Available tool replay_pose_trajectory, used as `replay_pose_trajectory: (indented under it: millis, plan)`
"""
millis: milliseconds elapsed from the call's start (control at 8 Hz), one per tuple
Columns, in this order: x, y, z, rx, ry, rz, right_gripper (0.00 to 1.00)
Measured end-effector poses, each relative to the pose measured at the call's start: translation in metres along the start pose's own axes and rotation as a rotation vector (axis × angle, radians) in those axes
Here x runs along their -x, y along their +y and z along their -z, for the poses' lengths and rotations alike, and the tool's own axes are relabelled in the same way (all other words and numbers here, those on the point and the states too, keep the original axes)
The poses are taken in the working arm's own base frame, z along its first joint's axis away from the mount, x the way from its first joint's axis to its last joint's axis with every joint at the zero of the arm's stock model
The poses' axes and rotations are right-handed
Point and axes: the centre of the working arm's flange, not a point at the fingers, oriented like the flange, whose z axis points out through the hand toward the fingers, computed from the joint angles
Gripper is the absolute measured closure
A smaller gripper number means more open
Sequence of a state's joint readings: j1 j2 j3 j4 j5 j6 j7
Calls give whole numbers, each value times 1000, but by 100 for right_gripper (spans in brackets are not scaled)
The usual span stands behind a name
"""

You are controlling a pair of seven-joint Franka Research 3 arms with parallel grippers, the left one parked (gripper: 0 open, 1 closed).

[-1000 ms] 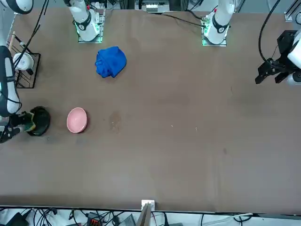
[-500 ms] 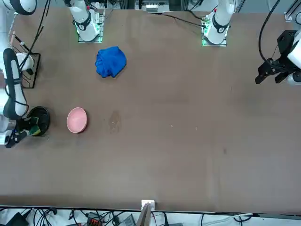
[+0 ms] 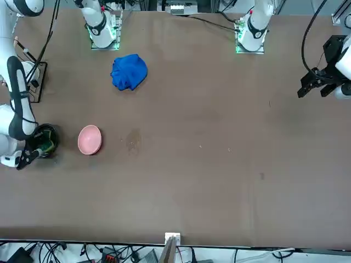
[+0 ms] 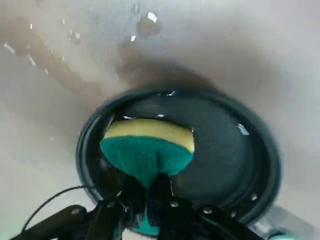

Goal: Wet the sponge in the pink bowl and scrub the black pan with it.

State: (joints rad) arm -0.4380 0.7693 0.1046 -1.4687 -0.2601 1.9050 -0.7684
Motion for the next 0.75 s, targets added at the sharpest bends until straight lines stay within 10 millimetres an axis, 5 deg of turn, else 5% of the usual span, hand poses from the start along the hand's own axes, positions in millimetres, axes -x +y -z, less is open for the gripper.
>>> replay_pose_trajectory:
  millis: [750]
  plan:
    - [41, 43, 0, 101, 92, -57, 94]
